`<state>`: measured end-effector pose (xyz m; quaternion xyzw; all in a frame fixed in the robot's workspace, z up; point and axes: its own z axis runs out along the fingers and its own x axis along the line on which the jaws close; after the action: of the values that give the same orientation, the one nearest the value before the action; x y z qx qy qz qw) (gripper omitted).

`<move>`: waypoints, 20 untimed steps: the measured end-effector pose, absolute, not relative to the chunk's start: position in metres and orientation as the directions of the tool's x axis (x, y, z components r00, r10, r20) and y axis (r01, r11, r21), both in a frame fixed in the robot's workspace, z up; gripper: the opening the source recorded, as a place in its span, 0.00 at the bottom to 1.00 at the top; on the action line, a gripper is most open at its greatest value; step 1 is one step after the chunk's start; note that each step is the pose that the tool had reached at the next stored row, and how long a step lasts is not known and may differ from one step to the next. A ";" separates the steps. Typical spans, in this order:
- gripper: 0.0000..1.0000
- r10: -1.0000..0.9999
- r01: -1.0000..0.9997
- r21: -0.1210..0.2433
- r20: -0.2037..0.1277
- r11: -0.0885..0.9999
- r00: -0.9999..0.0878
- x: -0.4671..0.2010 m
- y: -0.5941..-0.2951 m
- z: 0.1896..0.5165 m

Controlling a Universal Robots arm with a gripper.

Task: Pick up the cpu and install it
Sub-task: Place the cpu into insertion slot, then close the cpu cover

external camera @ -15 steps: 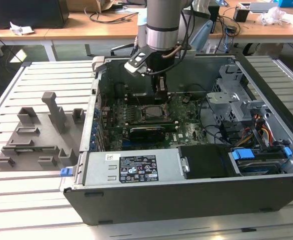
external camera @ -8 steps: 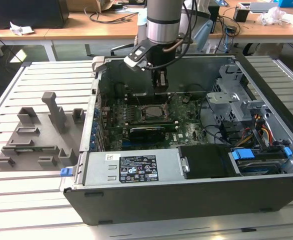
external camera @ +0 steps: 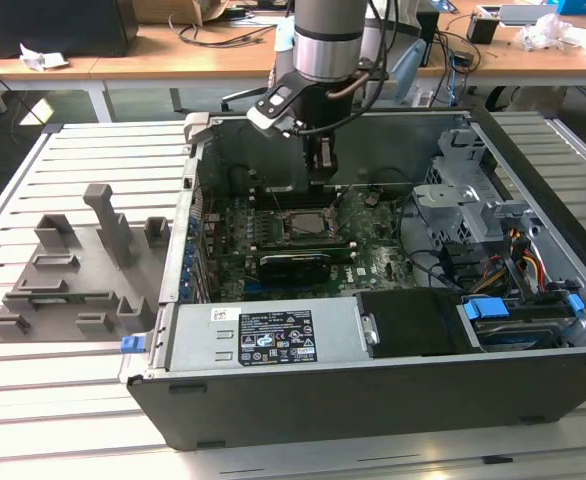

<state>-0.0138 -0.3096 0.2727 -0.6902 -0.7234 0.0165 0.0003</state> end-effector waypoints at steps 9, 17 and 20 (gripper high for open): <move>0.11 0.999 0.999 -0.024 -0.025 0.047 -0.047 -0.014 -0.310 0.305; 0.11 0.999 0.999 -0.024 -0.026 0.047 -0.047 -0.014 -0.310 0.306; 0.11 0.999 0.999 -0.024 -0.026 0.047 -0.047 -0.014 -0.310 0.306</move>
<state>-0.0138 -0.3097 0.3063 -0.6902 -0.7234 0.0177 -0.0009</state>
